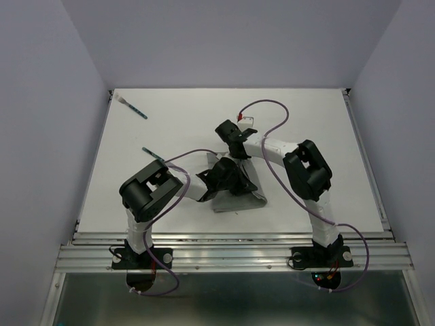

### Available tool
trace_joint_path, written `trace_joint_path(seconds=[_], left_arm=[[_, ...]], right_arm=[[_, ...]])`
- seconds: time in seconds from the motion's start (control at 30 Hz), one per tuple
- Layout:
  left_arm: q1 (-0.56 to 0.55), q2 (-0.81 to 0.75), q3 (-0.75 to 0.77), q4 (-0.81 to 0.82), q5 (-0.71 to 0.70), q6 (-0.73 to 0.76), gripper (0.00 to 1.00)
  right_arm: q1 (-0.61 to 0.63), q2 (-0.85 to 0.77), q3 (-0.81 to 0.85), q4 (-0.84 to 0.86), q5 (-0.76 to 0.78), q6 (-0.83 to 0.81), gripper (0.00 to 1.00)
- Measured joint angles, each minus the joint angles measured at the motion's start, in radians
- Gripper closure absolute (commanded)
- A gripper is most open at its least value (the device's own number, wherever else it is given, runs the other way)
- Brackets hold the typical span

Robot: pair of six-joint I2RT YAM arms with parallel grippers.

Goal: Fold the napkin into a case and place the utensils inside
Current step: Fold the lower triangle-folded napkin at the center of the board.

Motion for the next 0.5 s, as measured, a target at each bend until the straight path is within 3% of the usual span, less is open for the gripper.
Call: trace_joint_path(seconds=[0.17,0.5], left_arm=[[0.000,0.000,-0.002,0.007,0.019,0.013,1.00],[-0.001,-0.042,-0.061,0.098,0.092,0.069,1.00]], right_arm=[[-0.004,-0.046,-0.064,0.040,-0.028,-0.026,0.48],[-0.024,-0.148,-0.167,0.045,-0.158,-0.086,0.41]])
